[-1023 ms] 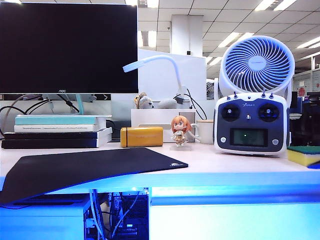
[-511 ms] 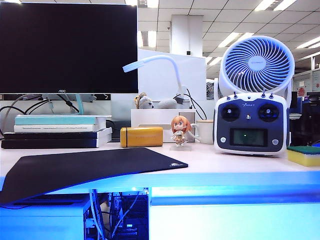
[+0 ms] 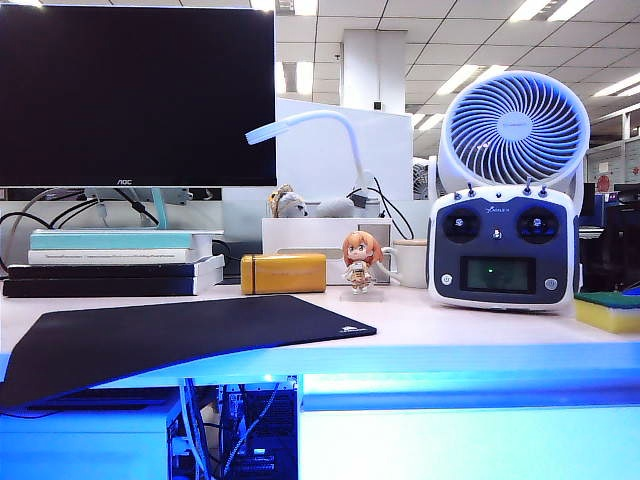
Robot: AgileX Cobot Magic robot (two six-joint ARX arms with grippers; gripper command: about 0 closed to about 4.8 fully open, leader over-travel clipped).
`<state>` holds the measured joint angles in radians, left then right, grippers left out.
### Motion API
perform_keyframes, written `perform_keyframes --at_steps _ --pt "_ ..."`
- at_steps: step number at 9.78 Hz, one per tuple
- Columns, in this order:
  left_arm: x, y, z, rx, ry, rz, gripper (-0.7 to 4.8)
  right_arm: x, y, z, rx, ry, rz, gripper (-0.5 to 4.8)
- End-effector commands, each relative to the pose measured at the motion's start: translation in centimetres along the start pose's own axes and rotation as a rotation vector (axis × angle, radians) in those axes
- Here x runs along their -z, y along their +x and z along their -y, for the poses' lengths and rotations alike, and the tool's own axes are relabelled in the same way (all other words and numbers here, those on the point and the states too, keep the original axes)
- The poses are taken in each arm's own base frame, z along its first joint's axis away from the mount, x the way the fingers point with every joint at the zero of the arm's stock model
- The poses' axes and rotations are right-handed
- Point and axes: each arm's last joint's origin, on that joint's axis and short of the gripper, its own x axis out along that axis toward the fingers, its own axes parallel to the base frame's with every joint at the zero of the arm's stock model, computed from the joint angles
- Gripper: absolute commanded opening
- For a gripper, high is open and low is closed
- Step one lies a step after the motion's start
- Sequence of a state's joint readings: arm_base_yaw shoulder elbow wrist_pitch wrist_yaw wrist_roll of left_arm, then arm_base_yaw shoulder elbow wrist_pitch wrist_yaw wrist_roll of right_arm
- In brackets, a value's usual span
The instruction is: Open the drawer, place the cleaning sponge inside, then close the drawer.
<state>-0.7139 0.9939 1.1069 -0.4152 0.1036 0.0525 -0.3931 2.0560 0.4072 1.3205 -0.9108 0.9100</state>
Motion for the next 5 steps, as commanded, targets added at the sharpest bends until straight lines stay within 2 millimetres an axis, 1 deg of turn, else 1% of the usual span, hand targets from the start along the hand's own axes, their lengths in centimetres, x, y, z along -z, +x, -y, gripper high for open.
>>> perform_keyframes --at_steps 1,3,4,5 --pt "-0.29 -0.16 0.01 0.001 0.006 0.020 -0.05 -0.36 0.87 -0.06 -0.002 0.007 -0.023 4.79" --pt "-0.29 -0.16 0.01 0.001 0.005 0.019 -0.05 -0.02 0.78 0.19 0.002 0.007 -0.055 4.79" --pt "-0.29 -0.17 0.01 0.001 0.006 0.019 -0.05 -0.07 0.81 0.37 0.038 0.001 -0.028 4.79" --pt "-0.30 -0.17 0.01 0.001 0.006 0.020 -0.05 -0.34 0.95 0.31 0.034 -0.006 -0.022 4.79"
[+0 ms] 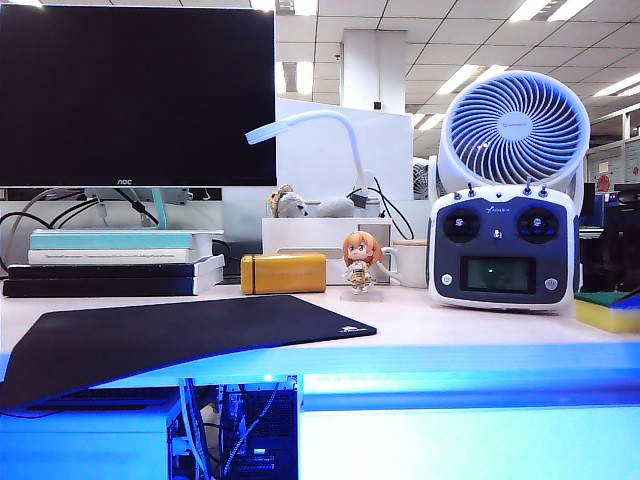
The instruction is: Open the drawer, place the cleaning sponge inside, then close the drawer.
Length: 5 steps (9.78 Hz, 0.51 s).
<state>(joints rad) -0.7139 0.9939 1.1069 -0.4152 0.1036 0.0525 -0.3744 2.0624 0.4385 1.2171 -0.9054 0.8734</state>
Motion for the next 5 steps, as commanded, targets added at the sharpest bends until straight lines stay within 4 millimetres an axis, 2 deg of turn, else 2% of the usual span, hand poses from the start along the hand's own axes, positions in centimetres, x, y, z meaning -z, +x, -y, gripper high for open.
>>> perform_keyframes --at_steps 1,2,5 --pt "-0.3 -0.2 0.0 0.001 0.006 0.019 -0.05 -1.0 0.4 -0.3 -0.011 -0.043 0.028 4.79" --pt "-0.3 -0.2 0.0 0.000 0.006 0.020 -0.05 -2.3 1.0 -1.1 -0.073 -0.106 0.036 4.79" --pt "-0.3 -0.2 0.0 0.001 0.006 0.019 -0.05 -2.8 0.7 -2.4 -0.200 -0.179 0.003 4.79"
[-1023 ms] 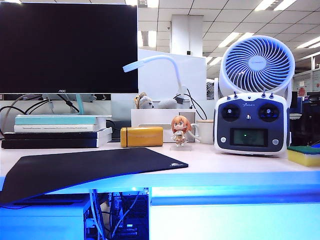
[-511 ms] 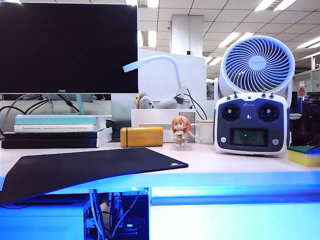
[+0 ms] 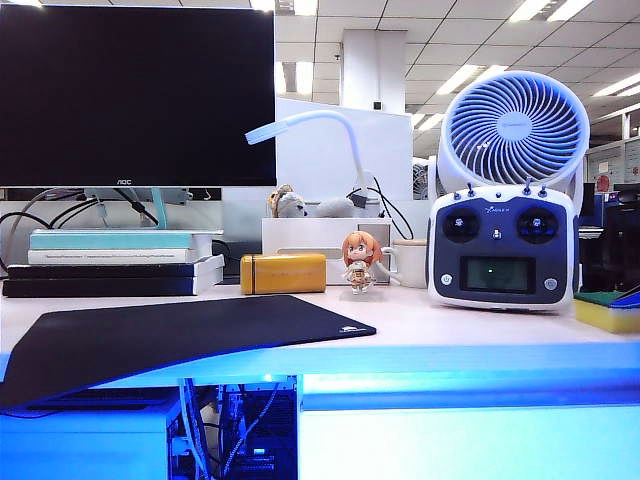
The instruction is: Open the drawer, place the cleaning sponge inside, then close the drawer.
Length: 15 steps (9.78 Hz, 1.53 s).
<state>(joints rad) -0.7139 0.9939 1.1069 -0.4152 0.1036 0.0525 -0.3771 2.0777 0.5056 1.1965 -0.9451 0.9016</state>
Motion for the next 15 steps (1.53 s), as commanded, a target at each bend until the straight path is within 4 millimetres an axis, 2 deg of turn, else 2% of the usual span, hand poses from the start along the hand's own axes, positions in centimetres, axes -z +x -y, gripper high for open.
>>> perform_keyframes --at_steps 1,2,4,6,10,12,15 --pt "-0.3 -0.2 0.0 0.001 0.006 0.019 -0.05 -1.0 -0.2 -2.3 -0.158 -0.179 0.010 4.79" --pt "-0.3 -0.2 0.0 0.001 0.006 0.020 -0.05 1.1 -1.2 -1.7 -0.124 -0.153 -0.013 4.79" --pt "-0.3 -0.2 0.0 0.001 0.006 0.021 -0.05 2.9 -2.1 -1.2 -0.075 -0.103 -0.016 4.79" --pt "-0.3 -0.2 0.0 0.001 0.006 0.021 -0.05 2.8 -2.1 -0.7 0.021 -0.079 0.083 4.79" --pt "-0.3 -0.2 0.0 0.001 0.006 0.021 -0.05 2.6 -1.4 0.6 0.035 -0.039 0.055 4.79" --pt "-0.3 -0.2 0.0 0.001 0.006 0.021 -0.05 1.1 -0.7 0.4 -0.008 -0.067 0.077 4.79" --pt "-0.3 -0.2 0.0 0.001 0.005 0.019 -0.05 -0.1 0.0 -0.1 -0.041 -0.085 0.091 4.79"
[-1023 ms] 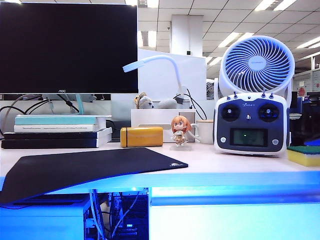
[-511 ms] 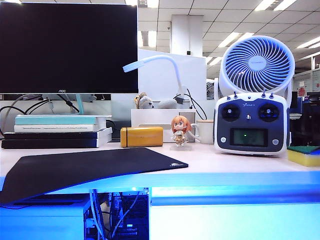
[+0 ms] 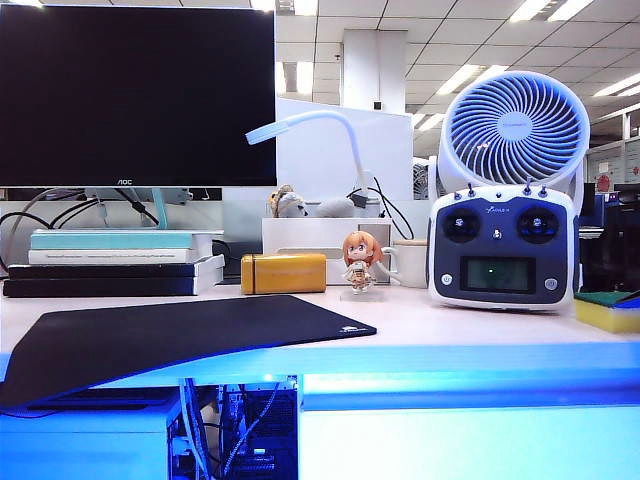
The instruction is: Open the drawer, place the cleaning sponge inside, then close the drawer.
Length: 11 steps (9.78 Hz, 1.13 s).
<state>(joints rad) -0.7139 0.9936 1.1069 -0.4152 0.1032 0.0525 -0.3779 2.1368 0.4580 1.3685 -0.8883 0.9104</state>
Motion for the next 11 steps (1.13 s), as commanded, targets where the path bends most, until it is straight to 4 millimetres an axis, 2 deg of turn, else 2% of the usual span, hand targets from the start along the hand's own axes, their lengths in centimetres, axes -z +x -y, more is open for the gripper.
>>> perform_keyframes --at_steps 1,2,4,8,10,11 --pt "-0.3 -0.2 0.0 0.001 0.005 0.018 -0.05 -1.2 0.6 -0.8 -0.073 -0.048 -0.004 4.79" --pt "-0.2 -0.2 0.0 0.002 0.005 0.012 -0.05 -0.5 0.3 -0.9 -0.110 -0.066 -0.070 4.79" --pt "-0.2 -0.2 0.0 0.001 0.006 0.010 -0.05 -0.5 -0.2 -1.8 -0.129 -0.098 -0.071 4.79" --pt "-0.2 -0.2 0.0 0.001 0.028 0.011 -0.05 -0.5 -2.0 -0.6 -0.058 -0.007 -0.022 4.79" --pt "-0.2 -0.2 0.0 0.001 0.028 0.011 -0.05 -0.3 -1.9 0.0 -0.045 0.005 -0.022 4.79" --pt "-0.2 -0.2 0.0 0.001 0.028 0.011 -0.05 -0.7 -1.2 0.9 -0.044 -0.010 -0.016 4.79"
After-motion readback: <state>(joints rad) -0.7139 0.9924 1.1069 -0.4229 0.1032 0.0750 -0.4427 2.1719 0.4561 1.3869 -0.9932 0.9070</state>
